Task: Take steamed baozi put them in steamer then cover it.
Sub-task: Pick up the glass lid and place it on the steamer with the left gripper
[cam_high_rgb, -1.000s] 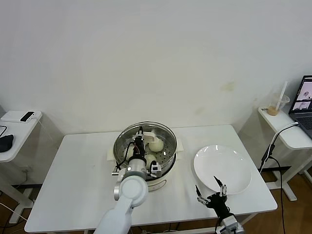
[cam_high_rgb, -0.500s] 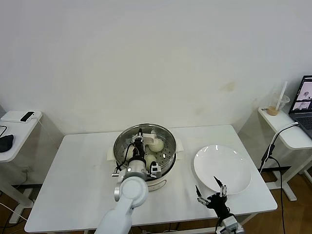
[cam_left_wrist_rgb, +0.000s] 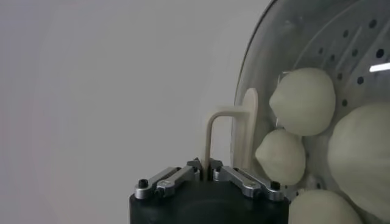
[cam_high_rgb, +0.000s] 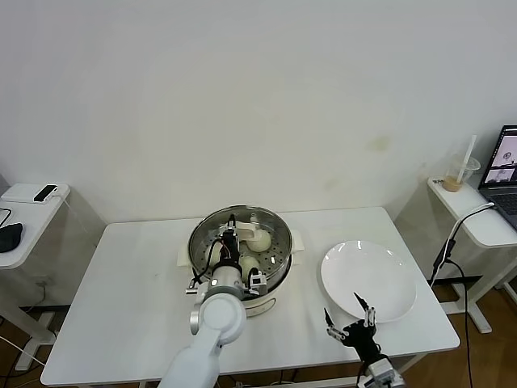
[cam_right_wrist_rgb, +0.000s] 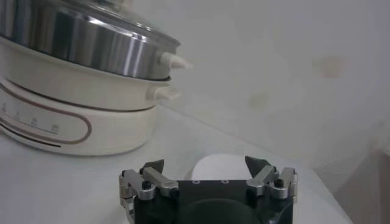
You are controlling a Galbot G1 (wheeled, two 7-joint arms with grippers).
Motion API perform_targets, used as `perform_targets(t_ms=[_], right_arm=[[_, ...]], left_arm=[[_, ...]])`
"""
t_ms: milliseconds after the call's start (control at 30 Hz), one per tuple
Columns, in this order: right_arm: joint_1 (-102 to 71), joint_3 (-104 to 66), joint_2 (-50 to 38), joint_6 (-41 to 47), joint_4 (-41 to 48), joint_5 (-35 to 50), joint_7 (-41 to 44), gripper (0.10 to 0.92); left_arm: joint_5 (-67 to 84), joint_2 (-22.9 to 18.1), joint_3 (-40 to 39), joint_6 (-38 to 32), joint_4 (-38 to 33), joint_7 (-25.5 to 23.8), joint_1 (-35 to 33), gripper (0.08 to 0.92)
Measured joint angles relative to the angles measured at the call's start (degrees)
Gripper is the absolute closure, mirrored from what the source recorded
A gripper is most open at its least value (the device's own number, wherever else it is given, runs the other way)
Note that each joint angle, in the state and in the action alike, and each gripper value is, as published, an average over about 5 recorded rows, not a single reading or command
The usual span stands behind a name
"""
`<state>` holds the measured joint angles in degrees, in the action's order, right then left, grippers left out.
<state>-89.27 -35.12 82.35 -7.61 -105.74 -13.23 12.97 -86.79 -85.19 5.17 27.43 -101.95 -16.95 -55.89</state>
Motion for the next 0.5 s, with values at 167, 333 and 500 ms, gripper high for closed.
perform_targets(t_ms=[167, 333, 500], right_arm=[[-0.02, 0.04, -0.08, -0.04, 0.00, -0.04, 0.02, 0.203], [-0.07, 0.09, -0.18, -0.04, -0.03, -0.07, 0.07, 0.203], [-0.17, 0.06, -0.41, 0.01, -0.10, -0.06, 0.07, 0.203]], left_arm=[[0.17, -0.15, 0.17, 0.00, -0.16, 0.54, -0.07, 0.715], [0.12, -0.15, 0.32, -0.13, -0.49, 0.87, -0.17, 0.568], [0.37, 0.46, -0.12, -0.21, -1.81, 0.92, -1.12, 0.429]])
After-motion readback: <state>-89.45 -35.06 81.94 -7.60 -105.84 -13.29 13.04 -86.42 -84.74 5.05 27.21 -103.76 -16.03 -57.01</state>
